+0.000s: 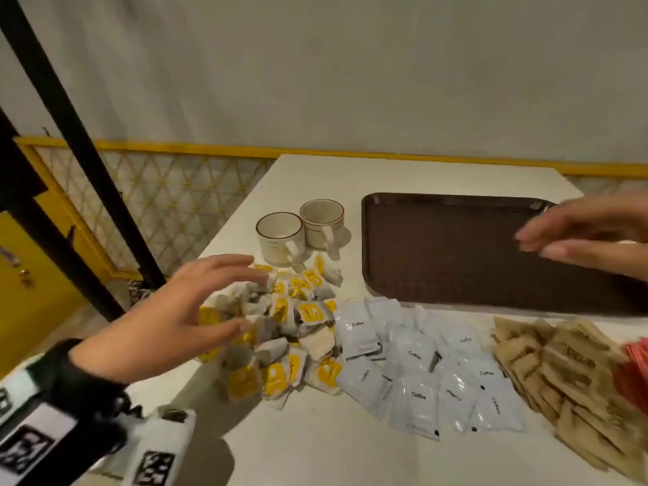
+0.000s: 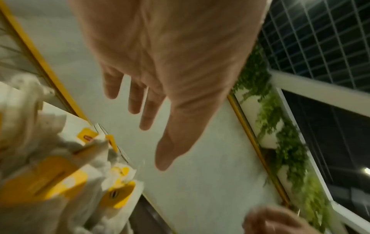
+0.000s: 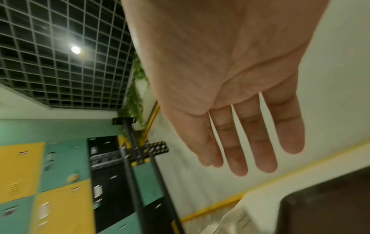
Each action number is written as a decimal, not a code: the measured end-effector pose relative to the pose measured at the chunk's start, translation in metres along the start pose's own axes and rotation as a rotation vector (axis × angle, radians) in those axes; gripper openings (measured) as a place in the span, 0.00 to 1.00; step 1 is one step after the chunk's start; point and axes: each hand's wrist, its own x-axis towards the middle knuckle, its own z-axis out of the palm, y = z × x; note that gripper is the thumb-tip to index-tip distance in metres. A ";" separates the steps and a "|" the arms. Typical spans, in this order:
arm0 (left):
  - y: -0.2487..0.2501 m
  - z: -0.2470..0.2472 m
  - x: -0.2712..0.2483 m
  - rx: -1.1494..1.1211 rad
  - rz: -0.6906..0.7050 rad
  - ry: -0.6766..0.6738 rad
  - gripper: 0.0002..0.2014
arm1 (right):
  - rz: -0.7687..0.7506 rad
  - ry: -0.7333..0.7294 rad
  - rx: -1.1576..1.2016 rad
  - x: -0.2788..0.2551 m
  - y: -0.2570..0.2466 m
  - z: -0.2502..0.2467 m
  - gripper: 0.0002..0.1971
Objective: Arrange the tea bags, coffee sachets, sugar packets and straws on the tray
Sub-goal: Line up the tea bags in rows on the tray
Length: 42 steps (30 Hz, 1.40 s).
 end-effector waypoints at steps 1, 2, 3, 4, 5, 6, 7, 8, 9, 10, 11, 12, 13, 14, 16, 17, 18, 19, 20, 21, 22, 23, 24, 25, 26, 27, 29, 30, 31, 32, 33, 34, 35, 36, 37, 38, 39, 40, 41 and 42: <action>0.004 0.006 0.008 0.025 -0.004 -0.043 0.25 | -0.031 -0.049 0.036 0.012 -0.012 0.018 0.17; 0.008 0.010 0.016 0.047 -0.027 -0.060 0.26 | -0.019 -0.083 -0.015 0.027 -0.031 0.039 0.15; 0.005 0.017 0.024 0.068 -0.037 -0.070 0.27 | -0.077 -0.125 -0.044 0.043 -0.045 0.058 0.14; 0.004 0.024 0.030 0.083 -0.048 -0.086 0.28 | -0.126 -0.193 -0.097 0.056 -0.057 0.082 0.16; 0.001 0.029 0.035 0.082 -0.073 -0.083 0.30 | -0.165 -0.245 -0.139 0.069 -0.063 0.101 0.20; -0.003 0.032 0.038 0.083 -0.095 -0.063 0.31 | -0.182 -0.273 -0.149 0.080 -0.068 0.117 0.25; -0.006 0.034 0.041 0.087 -0.109 -0.050 0.33 | -0.188 -0.314 -0.159 0.090 -0.070 0.133 0.31; -0.008 0.035 0.044 0.101 -0.118 -0.046 0.33 | -0.177 -0.360 -0.158 0.097 -0.073 0.148 0.36; -0.008 0.036 0.046 0.096 -0.127 -0.044 0.33 | -0.184 -0.402 -0.144 0.103 -0.077 0.160 0.41; -0.008 0.036 0.048 0.094 -0.137 -0.042 0.32 | -0.185 -0.437 -0.137 0.108 -0.080 0.169 0.45; -0.008 0.035 0.051 0.096 -0.149 -0.043 0.28 | -0.186 -0.460 -0.149 0.111 -0.081 0.175 0.48; -0.008 0.034 0.053 0.101 -0.157 -0.039 0.24 | -0.184 -0.465 -0.163 0.113 -0.082 0.181 0.50; -0.008 0.033 0.055 0.093 -0.165 -0.027 0.19 | -0.176 -0.451 -0.178 0.116 -0.081 0.184 0.50; -0.009 0.033 0.056 0.077 -0.171 -0.010 0.15 | -0.171 -0.433 -0.187 0.118 -0.081 0.189 0.49; -0.011 0.034 0.058 0.057 -0.177 0.019 0.11 | -0.185 -0.383 -0.201 0.121 -0.081 0.194 0.43; -0.012 0.034 0.059 0.049 -0.186 0.027 0.10 | -0.191 -0.356 -0.200 0.122 -0.081 0.196 0.39; -0.013 0.034 0.059 0.039 -0.199 0.036 0.09 | -0.193 -0.338 -0.201 0.124 -0.081 0.198 0.35; -0.014 0.034 0.060 0.022 -0.219 0.044 0.09 | -0.195 -0.327 -0.207 0.125 -0.081 0.198 0.31; -0.015 0.034 0.061 0.003 -0.237 0.052 0.09 | -0.199 -0.319 -0.210 0.126 -0.081 0.199 0.28; -0.015 0.033 0.061 -0.007 -0.251 0.059 0.09 | -0.202 -0.314 -0.212 0.127 -0.081 0.199 0.25; -0.015 0.033 0.061 -0.001 -0.257 0.062 0.10 | -0.204 -0.307 -0.211 0.129 -0.081 0.199 0.23; -0.015 0.033 0.062 0.017 -0.255 0.054 0.11 | -0.211 -0.299 -0.206 0.131 -0.081 0.198 0.20; -0.015 0.033 0.062 0.041 -0.251 0.037 0.13 | -0.218 -0.282 -0.195 0.133 -0.080 0.198 0.18; -0.015 0.034 0.061 0.066 -0.250 0.013 0.14 | -0.217 -0.263 -0.173 0.135 -0.080 0.197 0.16; -0.015 0.034 0.061 0.083 -0.251 -0.006 0.14 | -0.216 -0.238 -0.148 0.137 -0.079 0.195 0.14; -0.015 0.034 0.062 0.088 -0.255 -0.018 0.12 | -0.217 -0.206 -0.122 0.139 -0.078 0.193 0.12; -0.017 0.034 0.064 0.080 -0.253 -0.017 0.07 | -0.209 -0.148 -0.075 0.142 -0.075 0.190 0.11; -0.019 0.034 0.065 0.073 -0.251 -0.005 0.05 | -0.197 -0.142 -0.050 0.143 -0.074 0.188 0.12; -0.020 0.034 0.066 0.059 -0.254 0.010 0.03 | -0.180 -0.169 -0.029 0.143 -0.075 0.187 0.15; -0.021 0.034 0.067 0.036 -0.261 0.025 0.03 | -0.161 -0.233 -0.015 0.142 -0.076 0.187 0.20; -0.022 0.035 0.068 0.013 -0.270 0.037 0.03 | -0.145 -0.322 -0.010 0.140 -0.077 0.187 0.26; -0.024 0.035 0.068 -0.004 -0.275 0.044 0.04 | -0.131 -0.405 -0.016 0.138 -0.078 0.189 0.32; -0.025 0.035 0.069 -0.011 -0.278 0.045 0.04 | -0.124 -0.462 -0.038 0.135 -0.080 0.191 0.36; -0.026 0.035 0.068 -0.015 -0.280 0.047 0.05 | -0.121 -0.482 -0.073 0.134 -0.082 0.194 0.39; -0.027 0.036 0.068 -0.025 -0.283 0.050 0.06 | -0.116 -0.471 -0.112 0.133 -0.083 0.197 0.40; -0.028 0.036 0.067 -0.041 -0.286 0.059 0.07 | -0.106 -0.444 -0.140 0.135 -0.082 0.200 0.39; -0.028 0.035 0.067 -0.050 -0.290 0.071 0.08 | -0.097 -0.409 -0.145 0.136 -0.082 0.201 0.35; -0.029 0.034 0.066 -0.050 -0.291 0.090 0.08 | -0.089 -0.376 -0.137 0.138 -0.082 0.202 0.30; -0.029 0.033 0.065 -0.047 -0.295 0.111 0.08 | -0.092 -0.347 -0.127 0.140 -0.081 0.202 0.26; -0.029 0.031 0.064 -0.054 -0.296 0.135 0.08 | -0.100 -0.322 -0.121 0.142 -0.080 0.201 0.23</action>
